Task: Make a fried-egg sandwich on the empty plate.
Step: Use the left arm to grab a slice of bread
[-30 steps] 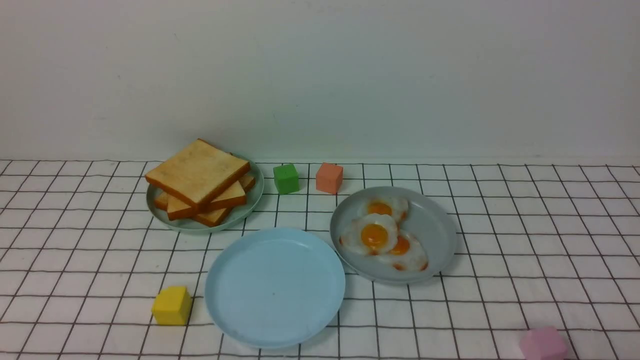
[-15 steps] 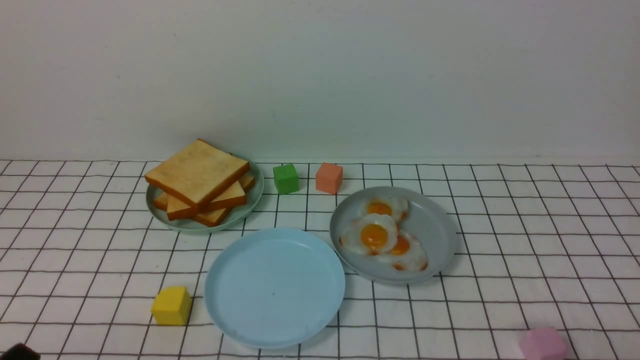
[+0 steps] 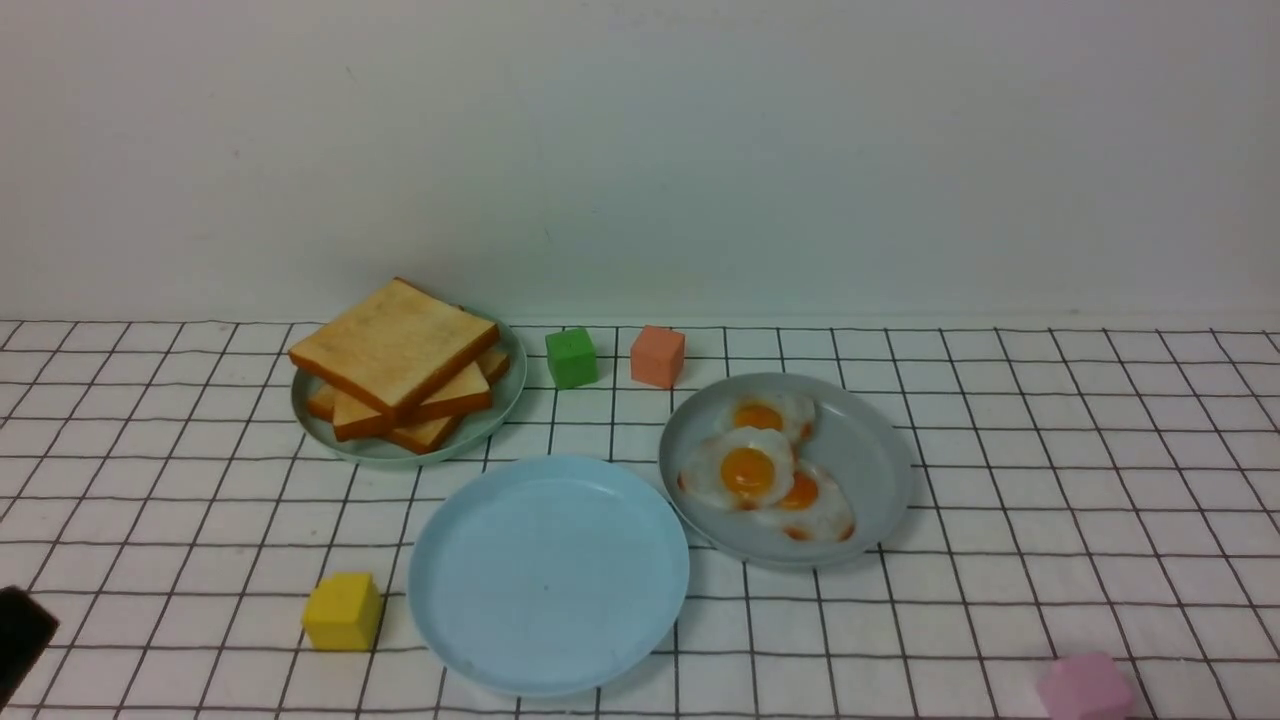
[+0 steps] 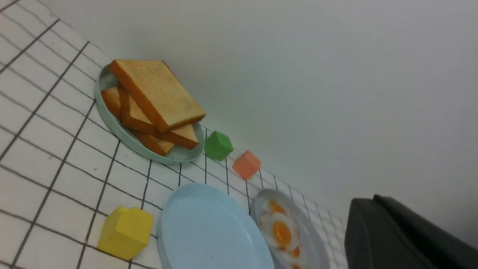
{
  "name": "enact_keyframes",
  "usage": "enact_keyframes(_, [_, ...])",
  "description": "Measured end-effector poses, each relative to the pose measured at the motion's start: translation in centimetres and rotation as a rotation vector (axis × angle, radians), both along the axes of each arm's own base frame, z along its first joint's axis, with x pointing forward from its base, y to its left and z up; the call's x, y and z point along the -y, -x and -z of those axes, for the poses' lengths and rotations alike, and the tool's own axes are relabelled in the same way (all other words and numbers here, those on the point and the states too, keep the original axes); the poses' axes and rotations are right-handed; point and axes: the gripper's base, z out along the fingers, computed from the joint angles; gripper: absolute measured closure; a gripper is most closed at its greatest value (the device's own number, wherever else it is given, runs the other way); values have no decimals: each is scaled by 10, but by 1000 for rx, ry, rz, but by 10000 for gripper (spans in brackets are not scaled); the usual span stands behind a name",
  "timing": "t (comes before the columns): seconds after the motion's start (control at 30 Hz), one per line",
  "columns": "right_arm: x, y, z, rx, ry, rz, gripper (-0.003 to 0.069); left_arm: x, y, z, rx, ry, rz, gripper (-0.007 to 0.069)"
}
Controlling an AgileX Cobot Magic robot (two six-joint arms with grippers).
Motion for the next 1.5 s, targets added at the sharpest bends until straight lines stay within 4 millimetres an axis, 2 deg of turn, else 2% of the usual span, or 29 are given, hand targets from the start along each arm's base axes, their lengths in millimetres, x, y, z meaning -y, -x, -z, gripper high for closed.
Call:
enact_keyframes(0.03, [0, 0, 0, 0, 1, 0, 421, 1, -1, -3, -4, -24, 20, 638])
enact_keyframes(0.1, [1, -1, -1, 14, 6, 4, 421, 12, -6, -22, -76, -170, 182, 638])
enact_keyframes(0.17, [1, -1, -1, 28, 5, 9, 421, 18, -10, -29, -145, -223, 260, 638])
enact_keyframes(0.2, [1, -2, -2, 48, -32, 17, 420, 23, -17, -35, -257, -296, 349, 638])
enact_keyframes(0.27, [0, -3, -4, 80, -147, 37, 419, 28, -30, -40, -399, -386, 418, 638])
enact_keyframes(0.33, [-1, -4, -7, 97, -207, 46, 419, 28, -38, -42, -446, -421, 428, 638])
enact_keyframes(0.43, [0, -5, -17, 190, -413, 90, 419, 30, -65, -40, -525, -480, 416, 638])
enact_keyframes(0.47, [0, -5, -17, 190, -422, 91, 419, 30, -67, -39, -528, -480, 415, 638])
enact_keyframes(0.5, [0, -6, -20, 210, -497, 103, 419, 31, -80, -35, -537, -478, 399, 638])
enact_keyframes(0.53, [1, -6, -20, 211, -496, 104, 419, 31, -80, -35, -537, -478, 399, 638])
enact_keyframes(0.57, [-2, -5, -24, 202, -514, 84, 421, 34, -94, -33, -536, -485, 391, 638])
enact_keyframes(0.6, [-2, -4, -25, 200, -510, 79, 421, 34, -96, -33, -535, -485, 390, 638])
enact_keyframes(0.67, [-11, 2, -45, 148, -459, -29, 449, 39, -115, -35, -529, -503, 406, 638])
enact_keyframes(0.73, [-21, 8, -80, 73, -358, -166, 507, 44, -132, -37, -539, -501, 435, 638])
enact_keyframes(0.77, [-22, 8, -79, 57, -355, -175, 512, 45, -135, -38, -543, -497, 439, 638])
enact_keyframes(0.8, [-28, 10, -105, -21, -246, -275, 571, 50, -148, -40, -550, -493, 460, 638])
enact_keyframes(0.83, [-29, 10, -108, -31, -237, -286, 571, 50, -150, -40, -553, -491, 462, 638])
enact_keyframes(0.9, [-33, 4, -139, -136, -85, -387, 651, 56, -173, -42, -565, -496, 479, 638])
enact_keyframes(0.93, [-33, 4, -141, -143, -76, -390, 654, 57, -174, -41, -571, -497, 482, 638])
enact_keyframes(0.97, [-33, -2, -155, -186, -26, -425, 663, 61, -184, -42, -570, -508, 491, 638])
enact_keyframes(1.0, [-33, -3, -158, -195, -13, -433, 664, 63, -186, -42, -569, -516, 497, 638])
enact_keyframes(1.03, [-35, -12, -171, -233, 36, -466, 664, 72, -195, -42, -560, -553, 520, 638])
enact_keyframes(1.13, [-37, -22, -180, -266, 83, -498, 659, 89, -206, -41, -535, -627, 561, 638])
enact_keyframes(1.17, [-40, -30, -186, -291, 124, -525, 657, 101, -218, -41, -526, -675, 575, 638])
enact_keyframes(1.2, [-40, -31, -187, -292, 123, -525, 657, 101, -218, -41, -528, -671, 573, 638])
enact_keyframes(1.23, [-44, -38, -190, -307, 154, -550, 657, 107, -234, -41, -531, -707, 556, 638])
enact_keyframes(1.37, [-48, -42, -192, -318, 165, -573, 655, 112, -275, -36, -548, -801, 480, 638])
enact_keyframes(1.5, [-48, -43, -192, -313, 167, -572, 654, 114, -319, -21, -598, -874, 432, 638])
